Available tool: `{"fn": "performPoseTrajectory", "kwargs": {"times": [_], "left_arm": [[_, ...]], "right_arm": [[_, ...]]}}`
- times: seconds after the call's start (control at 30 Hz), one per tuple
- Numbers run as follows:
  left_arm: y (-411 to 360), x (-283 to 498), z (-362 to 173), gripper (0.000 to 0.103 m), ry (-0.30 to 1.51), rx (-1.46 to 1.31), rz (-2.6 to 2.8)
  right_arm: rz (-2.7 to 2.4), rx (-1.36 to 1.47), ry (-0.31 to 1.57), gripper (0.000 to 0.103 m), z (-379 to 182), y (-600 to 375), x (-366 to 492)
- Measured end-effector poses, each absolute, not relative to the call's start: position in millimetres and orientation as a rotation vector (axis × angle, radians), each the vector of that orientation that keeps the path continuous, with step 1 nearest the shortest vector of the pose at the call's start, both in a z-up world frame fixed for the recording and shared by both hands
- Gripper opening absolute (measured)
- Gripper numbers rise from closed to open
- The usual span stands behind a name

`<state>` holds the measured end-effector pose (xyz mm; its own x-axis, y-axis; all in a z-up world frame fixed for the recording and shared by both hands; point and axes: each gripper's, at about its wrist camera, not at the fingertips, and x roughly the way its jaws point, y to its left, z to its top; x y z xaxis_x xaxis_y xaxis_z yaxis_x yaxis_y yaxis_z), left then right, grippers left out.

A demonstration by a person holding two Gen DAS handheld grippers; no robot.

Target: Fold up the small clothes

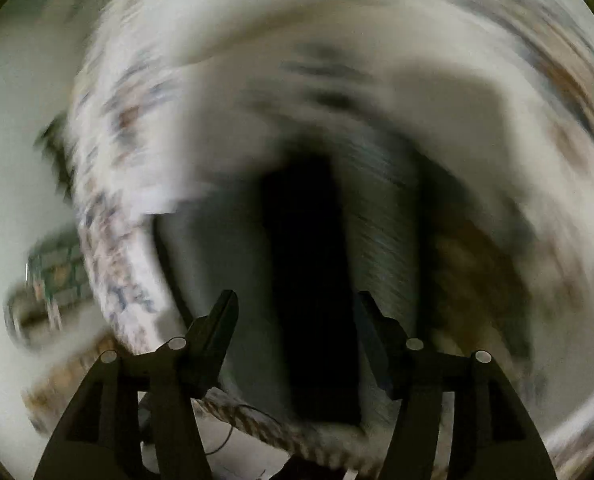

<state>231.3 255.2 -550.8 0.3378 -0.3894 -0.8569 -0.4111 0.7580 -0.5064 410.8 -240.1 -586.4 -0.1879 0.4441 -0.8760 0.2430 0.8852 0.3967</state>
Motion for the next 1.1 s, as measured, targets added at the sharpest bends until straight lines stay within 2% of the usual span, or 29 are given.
{"fn": "performPoseTrajectory", "kwargs": {"times": [0.2, 0.23, 0.27, 0.3, 0.37, 0.47, 0.53, 0.63, 0.7, 0.73, 0.8, 0.83, 0.87, 0.97, 1.1], "left_arm": [[240.5, 219.3, -560.5, 0.070, 1.335, -0.744, 0.055], [238.6, 220.9, -559.4, 0.070, 1.335, -0.743, 0.052], [236.8, 223.8, -557.3, 0.070, 1.335, -0.730, 0.061], [235.7, 227.6, -555.5, 0.070, 1.332, -0.724, 0.062], [232.5, 234.3, -549.9, 0.070, 1.321, -0.709, 0.056], [230.0, 243.5, -541.6, 0.070, 1.304, -0.693, 0.049], [229.7, 250.7, -537.3, 0.070, 1.288, -0.683, 0.040], [232.7, 262.8, -533.7, 0.070, 1.265, -0.676, 0.038], [235.9, 278.0, -531.4, 0.070, 1.236, -0.690, 0.036], [237.1, 288.2, -530.9, 0.070, 1.221, -0.698, 0.029], [239.4, 316.1, -533.1, 0.070, 1.196, -0.701, 0.003], [239.1, 324.6, -534.5, 0.070, 1.192, -0.695, 0.001], [239.0, 341.0, -538.8, 0.070, 1.188, -0.695, -0.019], [235.6, 386.9, -556.8, 0.070, 1.207, -0.731, -0.068], [228.6, 422.6, -571.7, 0.069, 1.216, -0.757, -0.132]], "right_arm": [[0.015, 0.934, 1.878, 0.062, -645.8, -310.2, 293.2], [0.054, 1.069, 1.831, 0.057, -654.9, -310.7, 281.6], [0.071, 1.123, 1.772, 0.028, -656.0, -309.5, 276.6], [0.071, 1.124, 1.727, 0.014, -653.2, -308.1, 274.2], [0.040, 1.052, 1.638, 0.010, -635.8, -303.5, 269.4], [-0.006, 0.943, 1.544, 0.009, -602.3, -304.6, 263.3], [-0.024, 0.884, 1.571, 0.009, -601.4, -311.7, 262.9], [-0.031, 0.888, 1.702, 0.011, -637.7, -310.1, 260.1], [-0.006, 0.891, 1.762, 0.024, -647.7, -308.3, 267.5], [-0.007, 0.878, 1.766, 0.034, -646.1, -308.1, 270.7], [0.018, 0.875, 1.690, 0.044, -629.7, -316.5, 284.6], [0.029, 0.872, 1.647, 0.055, -622.0, -320.4, 293.2], [0.049, 0.868, 1.594, 0.060, -614.0, -322.5, 307.2], [0.185, 0.857, 1.516, 0.061, -612.7, -308.2, 353.8], [0.291, 0.831, 1.503, 0.061, -636.0, -289.3, 411.0]]}}
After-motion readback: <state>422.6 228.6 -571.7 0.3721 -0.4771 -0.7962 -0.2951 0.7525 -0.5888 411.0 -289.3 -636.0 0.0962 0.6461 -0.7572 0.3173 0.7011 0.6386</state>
